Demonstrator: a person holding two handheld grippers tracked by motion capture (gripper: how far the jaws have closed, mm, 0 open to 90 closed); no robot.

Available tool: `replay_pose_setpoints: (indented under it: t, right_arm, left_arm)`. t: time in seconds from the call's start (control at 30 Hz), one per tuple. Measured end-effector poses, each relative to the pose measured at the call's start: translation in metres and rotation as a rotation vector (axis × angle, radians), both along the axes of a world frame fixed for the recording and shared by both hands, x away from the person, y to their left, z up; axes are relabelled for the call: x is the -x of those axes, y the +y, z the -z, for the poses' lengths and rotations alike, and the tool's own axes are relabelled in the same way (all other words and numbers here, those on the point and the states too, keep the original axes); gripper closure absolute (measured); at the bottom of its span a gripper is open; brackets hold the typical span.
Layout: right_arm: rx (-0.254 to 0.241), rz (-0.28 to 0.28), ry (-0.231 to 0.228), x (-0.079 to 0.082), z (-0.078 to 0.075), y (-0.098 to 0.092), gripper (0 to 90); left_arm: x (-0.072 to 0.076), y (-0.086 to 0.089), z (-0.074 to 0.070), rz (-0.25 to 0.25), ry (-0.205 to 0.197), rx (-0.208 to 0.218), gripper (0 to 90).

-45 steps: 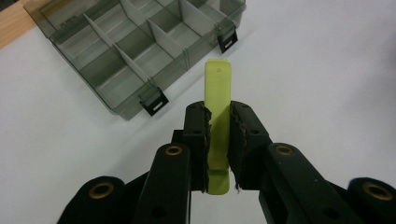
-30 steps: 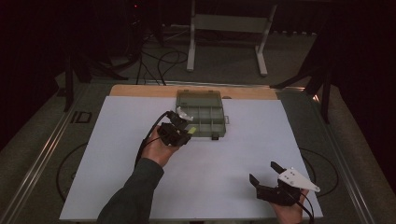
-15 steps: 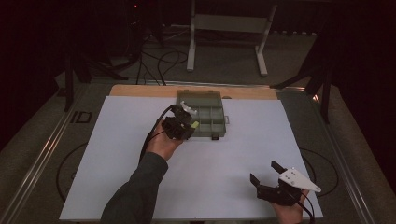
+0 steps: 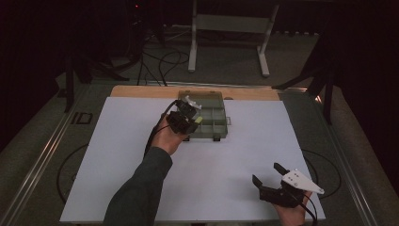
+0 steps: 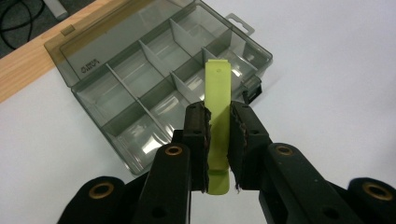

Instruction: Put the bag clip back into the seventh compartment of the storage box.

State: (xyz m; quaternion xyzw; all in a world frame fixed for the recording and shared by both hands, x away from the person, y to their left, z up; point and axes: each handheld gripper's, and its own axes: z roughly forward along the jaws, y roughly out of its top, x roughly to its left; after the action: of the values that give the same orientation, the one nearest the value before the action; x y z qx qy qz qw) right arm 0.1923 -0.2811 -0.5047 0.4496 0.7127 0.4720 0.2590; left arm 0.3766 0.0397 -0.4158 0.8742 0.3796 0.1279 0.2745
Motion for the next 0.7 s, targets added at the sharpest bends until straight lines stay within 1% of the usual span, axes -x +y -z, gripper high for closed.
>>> replay_pose_setpoints:
  t: [0.03,0.1,0.33,0.47,0.7]
  right_arm:
    - [0.000,0.000,0.000,0.000,0.000,0.000,8.1]
    - [-0.003,0.002,0.000,0.000,0.000,0.000,8.1]
    - [-0.003,0.003,-0.002,0.000,0.000,0.000,8.1]
    - [-0.006,0.005,-0.002,0.000,0.000,-0.001,8.1]
    - [-0.007,0.004,-0.004,0.000,0.000,-0.001,8.1]
  left_arm:
    - [0.000,0.000,0.000,0.000,0.000,0.000,79.0]
    - [-0.004,-0.002,0.000,0.004,-0.003,-0.004,79.0]
    - [-0.013,-0.003,0.004,-0.008,0.004,-0.012,79.0]
    - [-0.017,-0.003,0.003,-0.013,0.003,-0.012,79.0]
    - [-0.022,-0.008,-0.001,-0.005,-0.007,-0.007,79.0]
